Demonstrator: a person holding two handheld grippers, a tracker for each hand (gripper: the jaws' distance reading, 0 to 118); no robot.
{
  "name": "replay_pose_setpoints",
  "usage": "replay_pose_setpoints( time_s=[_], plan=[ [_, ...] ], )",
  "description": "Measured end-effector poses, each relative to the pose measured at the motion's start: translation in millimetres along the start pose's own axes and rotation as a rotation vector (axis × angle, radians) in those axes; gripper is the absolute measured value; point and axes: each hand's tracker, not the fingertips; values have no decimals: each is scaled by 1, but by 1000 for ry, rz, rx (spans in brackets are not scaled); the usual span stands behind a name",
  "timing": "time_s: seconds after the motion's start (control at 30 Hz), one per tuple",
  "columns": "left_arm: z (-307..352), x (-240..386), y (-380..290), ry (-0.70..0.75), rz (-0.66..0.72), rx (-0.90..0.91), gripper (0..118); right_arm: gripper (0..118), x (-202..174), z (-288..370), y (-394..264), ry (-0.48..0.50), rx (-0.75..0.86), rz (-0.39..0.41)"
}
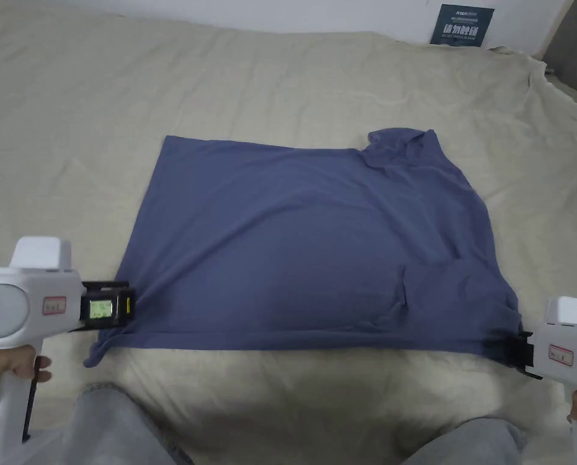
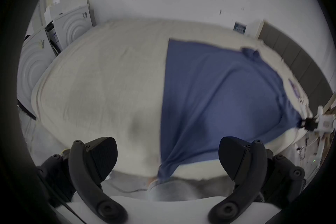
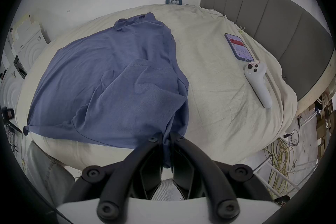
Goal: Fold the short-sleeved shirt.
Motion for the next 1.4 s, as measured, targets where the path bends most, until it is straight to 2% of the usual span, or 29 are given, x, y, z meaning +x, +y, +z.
replay_pose_setpoints(
  time_s=[0.07, 0.1, 0.13, 0.2, 0.23, 0.3, 0.33, 0.47, 0.57, 0.73, 0.9, 1.03, 1.17, 1.4],
  plan=[
    [-12, -1, -11, -6, -12, -61, 107, 6, -2, -1, 0, -2, -4, -1],
    [-18, -1, -17, -14, -20, -85, 97, 6, -3, -1, -1, -2, -6, -2],
    [-24, 0, -23, -10, -23, -105, 83, 6, -1, -1, 0, -3, -7, -3],
    [-32, 4, -32, 5, -18, -144, 70, 6, -2, 0, -1, -4, -9, -4],
    [-36, 5, -36, 9, -20, -155, 51, 6, -2, 0, -1, -4, -10, -6],
    [-41, 8, -40, 15, -19, -170, 5, 6, -1, 0, 0, -3, -12, -10],
    [-44, 9, -41, 23, -6, -181, 0, 6, -2, 0, 1, -3, -13, -11],
    [-40, 1, -40, -76, 135, -159, 0, 6, 2, 4, 3, 6, -13, -29],
    [-25, -4, -32, -33, 138, -59, 0, 6, 10, 11, 8, 31, -5, -57],
    [3, -11, -3, -99, 220, 35, 0, 6, 17, 32, 24, 73, 25, -102],
    [12, -11, 35, -124, 263, 107, 0, 6, 15, 48, 55, 71, 73, -75],
    [-2, -8, 69, -119, 271, 126, 0, 6, 14, 41, 88, 67, 95, -78],
    [-30, -3, 101, -121, 289, 131, 0, 6, 7, 15, 125, 12, 107, -75],
    [-91, 11, 153, -35, 224, 93, 0, 6, -9, -52, 184, -26, 58, -159]
  ],
)
